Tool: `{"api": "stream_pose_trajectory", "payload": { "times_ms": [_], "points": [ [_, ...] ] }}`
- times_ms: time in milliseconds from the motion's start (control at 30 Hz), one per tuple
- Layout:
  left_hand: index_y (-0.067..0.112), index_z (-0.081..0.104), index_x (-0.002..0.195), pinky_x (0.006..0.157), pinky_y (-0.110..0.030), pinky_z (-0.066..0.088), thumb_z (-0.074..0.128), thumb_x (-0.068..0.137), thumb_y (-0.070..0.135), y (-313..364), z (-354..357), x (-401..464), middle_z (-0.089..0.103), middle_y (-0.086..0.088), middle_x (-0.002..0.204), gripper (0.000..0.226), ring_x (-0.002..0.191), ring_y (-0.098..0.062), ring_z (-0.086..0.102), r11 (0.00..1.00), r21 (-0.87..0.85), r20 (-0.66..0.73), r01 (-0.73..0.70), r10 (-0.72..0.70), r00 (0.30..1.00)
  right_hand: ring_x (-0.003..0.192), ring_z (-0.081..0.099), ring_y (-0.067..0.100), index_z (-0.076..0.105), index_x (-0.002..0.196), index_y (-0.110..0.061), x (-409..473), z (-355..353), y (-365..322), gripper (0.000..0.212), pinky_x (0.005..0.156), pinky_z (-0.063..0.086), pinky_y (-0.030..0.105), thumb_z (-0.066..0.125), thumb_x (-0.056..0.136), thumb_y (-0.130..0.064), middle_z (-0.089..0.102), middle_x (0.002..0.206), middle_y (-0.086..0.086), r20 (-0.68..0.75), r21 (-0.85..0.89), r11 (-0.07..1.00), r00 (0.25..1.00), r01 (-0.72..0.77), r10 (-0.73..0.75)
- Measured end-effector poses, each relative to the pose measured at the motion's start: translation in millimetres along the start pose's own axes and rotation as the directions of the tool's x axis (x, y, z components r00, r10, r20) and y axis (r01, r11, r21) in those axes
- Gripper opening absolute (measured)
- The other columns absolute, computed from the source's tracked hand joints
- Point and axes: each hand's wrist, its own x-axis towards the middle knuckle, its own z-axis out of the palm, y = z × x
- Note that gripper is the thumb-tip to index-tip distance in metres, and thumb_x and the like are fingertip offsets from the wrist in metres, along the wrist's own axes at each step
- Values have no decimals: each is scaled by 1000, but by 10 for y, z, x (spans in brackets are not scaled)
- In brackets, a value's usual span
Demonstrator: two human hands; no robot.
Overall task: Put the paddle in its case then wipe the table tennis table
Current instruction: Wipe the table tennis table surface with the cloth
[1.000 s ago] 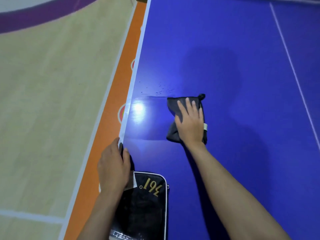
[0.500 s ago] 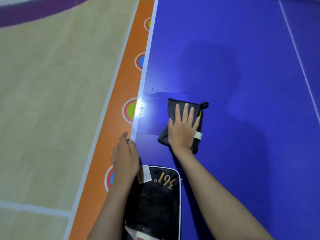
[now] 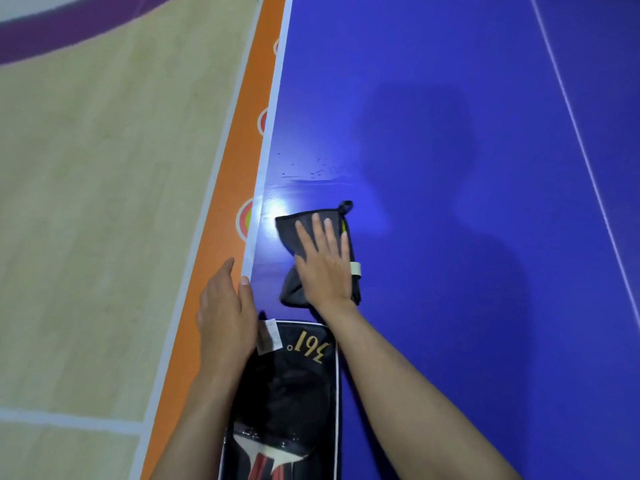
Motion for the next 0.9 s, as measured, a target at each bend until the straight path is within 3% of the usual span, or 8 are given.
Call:
{"api": "stream_pose_trajectory", "payload": {
  "times_ms": [133,333,433,600,767,900],
  "points": [
    [14,46,149,113,-47,33,43,108,24,196,130,-136,51,-6,150,43,138,-30,43,995,41,28,-96,95,995,161,14,26,24,166,-29,-284,-108,852,68,129,15,53,51,104,-44,14,174,3,-46,12,991,990,-136,136],
    [14,52,143,105,-46,39,37,105,29,388,364,-423,58,-9,133,44,125,-31,50,964,126,53,-234,229,972,161,13,26,20,166,-33,-971,-204,1412,66,128,18,54,31,104,-51,13,175,2,-48,-9,980,979,-199,198],
    [14,54,139,100,-47,42,42,106,20,451,458,-595,57,-9,127,35,119,-32,53,949,128,47,-290,286,957,162,7,26,13,167,-33,-1357,-188,1446,67,128,16,54,31,106,-53,5,176,2,-33,-46,981,982,-188,187],
    [17,53,141,107,-45,39,44,107,23,518,546,-988,56,-4,138,35,128,-27,49,960,111,105,-256,245,964,162,4,27,8,168,-31,-1985,-200,1344,74,129,15,55,44,106,-51,1,176,4,1,-39,977,978,-209,209],
    [21,60,131,95,-41,37,48,105,22,551,538,-1491,60,0,133,28,121,-25,50,977,122,77,-178,169,983,162,-1,30,1,168,-28,-2701,-171,1196,78,128,16,57,42,107,-53,-2,175,6,43,-30,980,980,-195,196],
    [19,58,136,99,-46,39,49,104,23,505,518,-1945,57,-2,137,33,126,-25,48,981,132,73,-146,137,988,162,1,31,2,168,-26,-3293,-179,1080,76,128,16,58,39,107,-54,0,175,9,74,-15,984,981,-177,178]
  ]
}}
